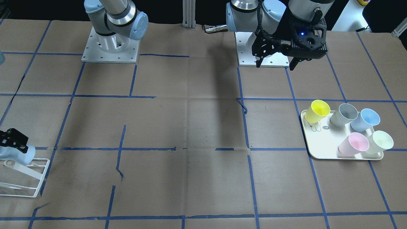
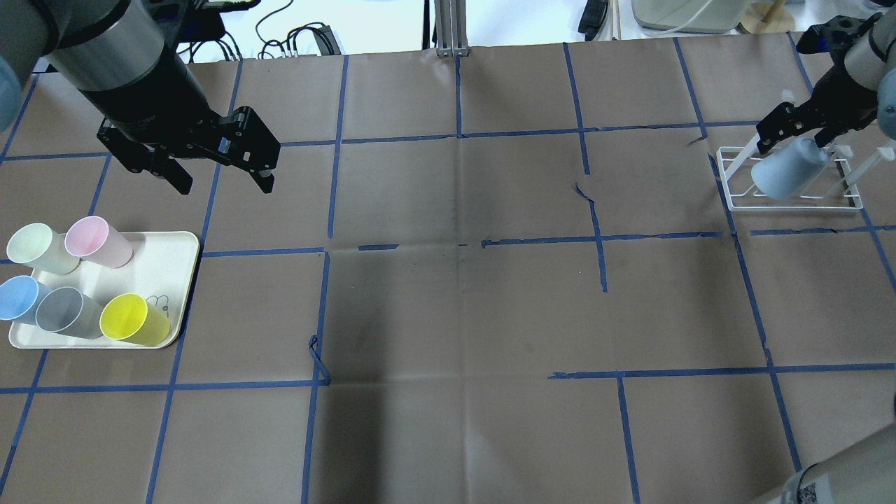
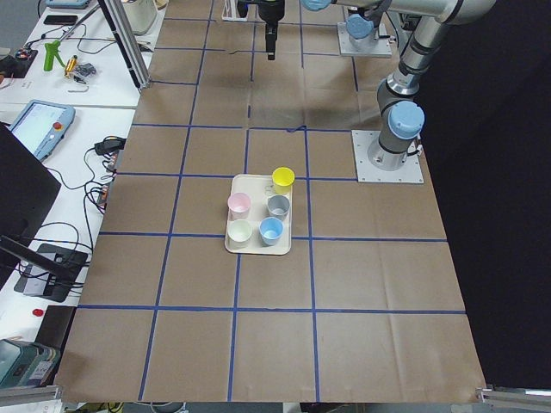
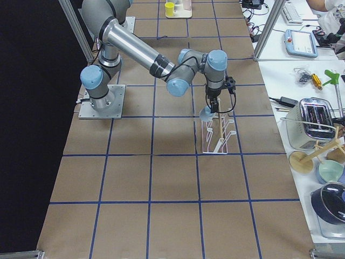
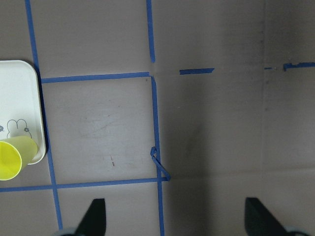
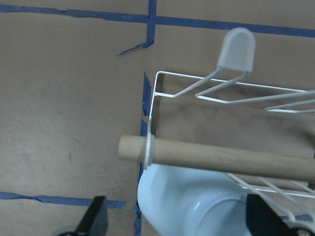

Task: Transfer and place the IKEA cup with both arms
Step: 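Close the right gripper on the light blue cup's base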

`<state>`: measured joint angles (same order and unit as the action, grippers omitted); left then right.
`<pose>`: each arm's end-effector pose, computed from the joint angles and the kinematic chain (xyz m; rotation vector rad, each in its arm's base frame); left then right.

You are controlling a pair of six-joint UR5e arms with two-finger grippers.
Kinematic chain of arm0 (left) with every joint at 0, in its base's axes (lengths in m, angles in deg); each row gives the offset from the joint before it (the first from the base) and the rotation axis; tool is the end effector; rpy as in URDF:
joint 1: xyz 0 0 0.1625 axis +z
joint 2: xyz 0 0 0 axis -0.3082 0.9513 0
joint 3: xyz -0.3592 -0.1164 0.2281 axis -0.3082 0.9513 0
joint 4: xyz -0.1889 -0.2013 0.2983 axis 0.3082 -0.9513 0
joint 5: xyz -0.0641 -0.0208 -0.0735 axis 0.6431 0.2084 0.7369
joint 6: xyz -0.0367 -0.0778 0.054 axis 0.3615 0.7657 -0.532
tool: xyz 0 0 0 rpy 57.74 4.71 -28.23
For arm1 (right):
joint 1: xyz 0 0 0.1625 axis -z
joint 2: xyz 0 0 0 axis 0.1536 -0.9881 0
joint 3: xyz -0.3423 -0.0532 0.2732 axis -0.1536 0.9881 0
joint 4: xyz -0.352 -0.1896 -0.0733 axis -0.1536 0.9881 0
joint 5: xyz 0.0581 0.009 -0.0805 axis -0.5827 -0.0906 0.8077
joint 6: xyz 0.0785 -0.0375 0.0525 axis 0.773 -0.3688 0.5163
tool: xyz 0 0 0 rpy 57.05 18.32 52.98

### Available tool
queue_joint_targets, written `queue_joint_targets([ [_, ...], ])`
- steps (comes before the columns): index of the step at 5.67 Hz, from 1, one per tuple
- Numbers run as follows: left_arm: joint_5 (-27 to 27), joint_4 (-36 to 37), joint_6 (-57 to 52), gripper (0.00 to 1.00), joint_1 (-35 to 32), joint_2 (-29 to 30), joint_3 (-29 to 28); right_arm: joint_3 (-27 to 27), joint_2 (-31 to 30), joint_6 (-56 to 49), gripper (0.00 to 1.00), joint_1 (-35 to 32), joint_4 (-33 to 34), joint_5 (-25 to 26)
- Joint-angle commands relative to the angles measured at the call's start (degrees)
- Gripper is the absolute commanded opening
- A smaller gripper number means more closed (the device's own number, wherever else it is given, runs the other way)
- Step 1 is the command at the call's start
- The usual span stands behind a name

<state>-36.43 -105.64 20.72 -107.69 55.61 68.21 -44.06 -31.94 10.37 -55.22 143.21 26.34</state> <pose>-0.1343 -0.4541 0.5328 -0.0799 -3.1098 -0.0526 -0.1432 -0.6094 0.3343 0.1302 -3.1334 0.1525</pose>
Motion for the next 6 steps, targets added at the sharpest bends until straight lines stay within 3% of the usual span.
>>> queue_joint_targets([
  [1, 0.0, 0.0, 0.0, 0.99, 0.0, 0.0, 0.0, -0.3, 0.2, -0.2, 1.00, 0.1, 0.0, 0.3],
  [6, -0.2, 0.0, -0.2, 0.99, 0.0, 0.0, 0.0, -1.0, 0.2, 0.0, 1.00, 0.6, 0.6, 2.4],
])
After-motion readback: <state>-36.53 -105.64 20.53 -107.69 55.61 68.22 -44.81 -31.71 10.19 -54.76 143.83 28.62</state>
